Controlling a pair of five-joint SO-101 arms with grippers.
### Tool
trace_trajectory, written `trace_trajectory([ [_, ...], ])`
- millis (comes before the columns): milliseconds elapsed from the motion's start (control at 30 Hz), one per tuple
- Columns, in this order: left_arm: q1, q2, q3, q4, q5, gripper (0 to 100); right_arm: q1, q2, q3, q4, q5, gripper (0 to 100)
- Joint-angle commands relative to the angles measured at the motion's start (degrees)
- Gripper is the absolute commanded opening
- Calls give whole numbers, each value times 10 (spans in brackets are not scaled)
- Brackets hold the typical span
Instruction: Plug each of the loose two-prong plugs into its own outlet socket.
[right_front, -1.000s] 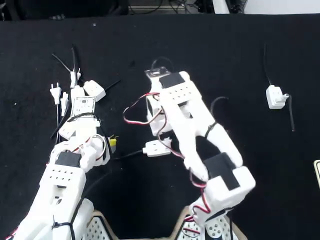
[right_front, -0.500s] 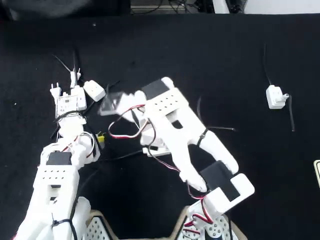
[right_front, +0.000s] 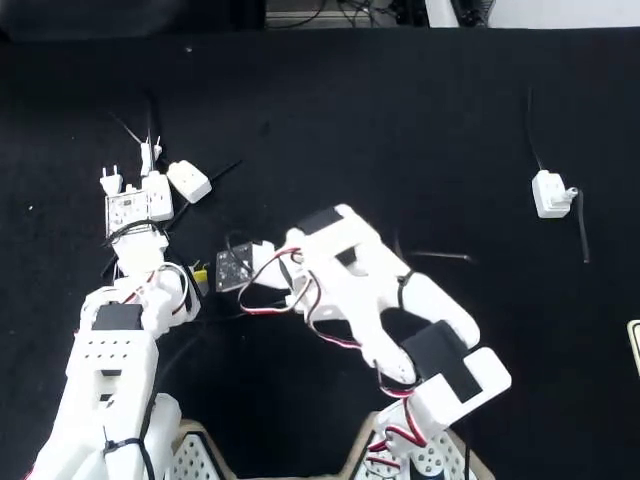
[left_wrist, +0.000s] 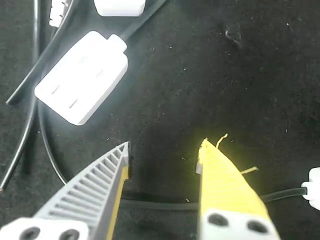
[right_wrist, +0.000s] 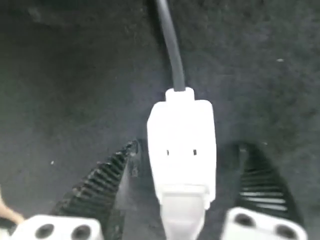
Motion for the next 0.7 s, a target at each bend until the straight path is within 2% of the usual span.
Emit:
trace_trajectory([
  [0,0,-16,-10,-8,7,223,16,-28,7,-41,-13,0],
  [67,0,-16,-10,-8,7,223,45,-33,4,-65,-65,41],
  [100,0,-16,-10,-8,7,223,64,-37,-12,-71,-90,9],
  [233,0,-16,-10,-8,7,223,170,-62,-113,-50,-191,11],
  [367,-1,-16,-10,-8,7,223,276,-58,-233,5,-317,11],
  [500,-1,-16,-10,-8,7,223,347,-13,-364,111,-450,11],
  [567,-1,-16,-10,-8,7,223,367,26,-428,163,-486,11],
  [667,-1,-16,-10,-8,7,223,382,95,-516,215,-497,11],
])
